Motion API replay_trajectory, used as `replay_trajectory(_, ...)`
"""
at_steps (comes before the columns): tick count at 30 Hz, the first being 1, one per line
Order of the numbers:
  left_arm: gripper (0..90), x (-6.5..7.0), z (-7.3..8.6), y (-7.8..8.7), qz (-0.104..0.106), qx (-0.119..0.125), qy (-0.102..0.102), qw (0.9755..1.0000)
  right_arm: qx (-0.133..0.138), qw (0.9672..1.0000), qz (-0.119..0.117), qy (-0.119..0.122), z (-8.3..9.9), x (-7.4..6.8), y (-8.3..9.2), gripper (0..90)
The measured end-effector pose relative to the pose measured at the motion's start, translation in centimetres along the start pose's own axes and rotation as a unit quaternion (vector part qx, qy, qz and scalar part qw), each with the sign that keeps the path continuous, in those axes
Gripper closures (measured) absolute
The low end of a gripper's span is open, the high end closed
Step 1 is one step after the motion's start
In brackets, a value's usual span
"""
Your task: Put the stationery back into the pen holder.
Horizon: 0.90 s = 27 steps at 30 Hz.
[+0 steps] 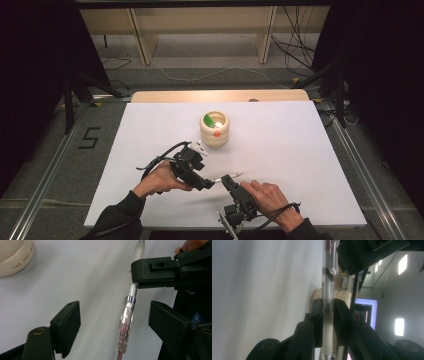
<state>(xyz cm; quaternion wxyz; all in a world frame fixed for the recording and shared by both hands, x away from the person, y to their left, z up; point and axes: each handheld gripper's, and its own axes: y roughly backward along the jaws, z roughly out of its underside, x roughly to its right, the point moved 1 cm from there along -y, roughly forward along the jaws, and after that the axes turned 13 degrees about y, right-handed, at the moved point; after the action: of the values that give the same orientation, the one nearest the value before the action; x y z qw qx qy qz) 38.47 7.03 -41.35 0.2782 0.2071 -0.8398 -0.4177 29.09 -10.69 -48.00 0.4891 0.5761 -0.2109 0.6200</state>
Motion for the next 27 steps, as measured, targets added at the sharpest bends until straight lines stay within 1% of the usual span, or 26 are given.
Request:
replay_trajectory(1,28.7,0.0,0.0,-0.1,0.0,-0.002,-0.001,1.0,0.0,1.0,0.001,0.002,0.0,0.0,0.0,80.0)
replay_trajectory(2,29.6,0.1,-0.1,-0.2,0.002,-0.01,-0.003,0.9999,0.0,1.0,0.001,0.003,0.0,0.0,0.0,80.0)
replay_trajectory(5,33.1,0.1,-0.3,-0.5,0.008,-0.018,-0.009,0.9998,0.002,0.9999,0.003,0.011,-0.1,0.0,0.0,80.0)
replay_trajectory(8,36.7,0.3,-0.5,-0.7,0.015,-0.026,-0.012,0.9995,0.003,0.9999,0.003,0.01,-0.2,-0.1,-0.1,80.0)
replay_trajectory(9,38.0,0.4,-0.6,-0.7,0.015,-0.031,-0.018,0.9992,0.004,0.9999,0.002,0.011,-0.3,-0.1,-0.1,80.0)
replay_trajectory(11,40.9,0.4,-0.7,-0.8,0.017,-0.039,-0.026,0.9988,0.005,0.9998,0.005,0.018,-0.3,-0.1,-0.1,80.0)
replay_trajectory(12,42.4,0.5,-0.8,-0.9,0.021,-0.041,-0.023,0.9987,0.005,0.9998,0.004,0.019,-0.3,-0.1,-0.1,80.0)
replay_trajectory(14,46.0,0.6,-0.9,-1.0,0.025,-0.048,-0.029,0.9981,0.005,0.9998,0.004,0.02,-0.3,-0.1,-0.1,80.0)
replay_trajectory(15,47.4,0.6,-0.9,-1.1,0.026,-0.052,-0.029,0.9979,0.006,0.9998,0.004,0.021,-0.3,-0.2,-0.1,80.0)
replay_trajectory(16,48.9,0.7,-0.9,-1.2,0.027,-0.053,-0.03,0.9978,0.005,0.9998,0.003,0.02,-0.4,-0.2,0.0,80.0)
replay_trajectory(17,50.5,0.7,-1.0,-1.3,0.028,-0.057,-0.036,0.9974,0.007,0.9997,0.005,0.022,-0.4,-0.2,-0.1,80.0)
replay_trajectory(19,53.6,0.7,-1.0,-1.4,0.034,-0.062,-0.037,0.9968,0.008,0.9997,0.003,0.023,-0.5,-0.3,-0.1,80.0)
replay_trajectory(22,58.6,0.7,-1.1,-1.5,0.036,-0.069,-0.045,0.9959,0.008,0.9996,0.003,0.027,-0.5,-0.3,0.0,80.0)
replay_trajectory(24,60.6,0.7,-1.1,-1.5,0.042,-0.07,-0.045,0.9957,0.009,0.9996,0.003,0.028,-0.5,-0.3,0.0,80.0)
replay_trajectory(25,61.4,0.7,-1.1,-1.6,0.042,-0.07,-0.042,0.9958,0.011,0.9996,0.002,0.028,-0.5,-0.3,0.0,80.0)
replay_trajectory(27,62.2,0.7,-1.1,-1.7,0.044,-0.075,-0.048,0.995,0.011,0.9995,0.003,0.029,-0.5,-0.3,0.0,80.0)
